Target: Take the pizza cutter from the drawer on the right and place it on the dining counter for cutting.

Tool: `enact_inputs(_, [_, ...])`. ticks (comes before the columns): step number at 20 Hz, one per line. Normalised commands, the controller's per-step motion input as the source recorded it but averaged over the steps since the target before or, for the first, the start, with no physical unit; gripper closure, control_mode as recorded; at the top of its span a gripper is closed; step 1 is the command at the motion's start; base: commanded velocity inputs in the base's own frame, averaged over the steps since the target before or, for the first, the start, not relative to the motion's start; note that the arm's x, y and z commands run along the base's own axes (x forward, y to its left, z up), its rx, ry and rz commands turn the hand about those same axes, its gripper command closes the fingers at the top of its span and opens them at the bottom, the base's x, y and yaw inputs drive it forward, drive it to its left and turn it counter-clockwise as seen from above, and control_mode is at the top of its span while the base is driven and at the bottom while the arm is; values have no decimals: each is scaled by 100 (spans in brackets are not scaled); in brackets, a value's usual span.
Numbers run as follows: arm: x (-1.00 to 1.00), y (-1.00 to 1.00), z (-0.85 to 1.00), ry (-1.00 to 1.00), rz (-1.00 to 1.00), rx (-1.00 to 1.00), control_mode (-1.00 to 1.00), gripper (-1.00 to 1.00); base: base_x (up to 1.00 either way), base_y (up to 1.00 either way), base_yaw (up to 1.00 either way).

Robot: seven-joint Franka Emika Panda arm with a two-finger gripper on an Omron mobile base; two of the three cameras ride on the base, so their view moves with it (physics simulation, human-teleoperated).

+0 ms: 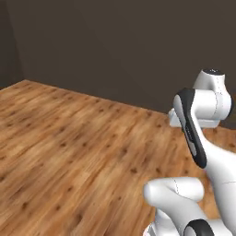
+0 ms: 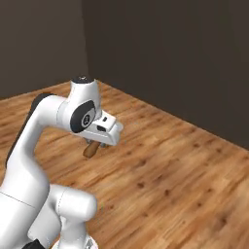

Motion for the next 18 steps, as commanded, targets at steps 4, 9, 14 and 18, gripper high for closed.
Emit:
enact_inputs(4, [0,0,0,0,0,0,100,100,0,7,95])
enact_inputs(9, [0,0,0,0,0,0,100,100,0,4,96])
enact_inputs(14, [0,0,0,0,0,0,100,100,0,1,92])
enact_inputs(18, [0,0,0,0,0,0,100,100,0,1,88])
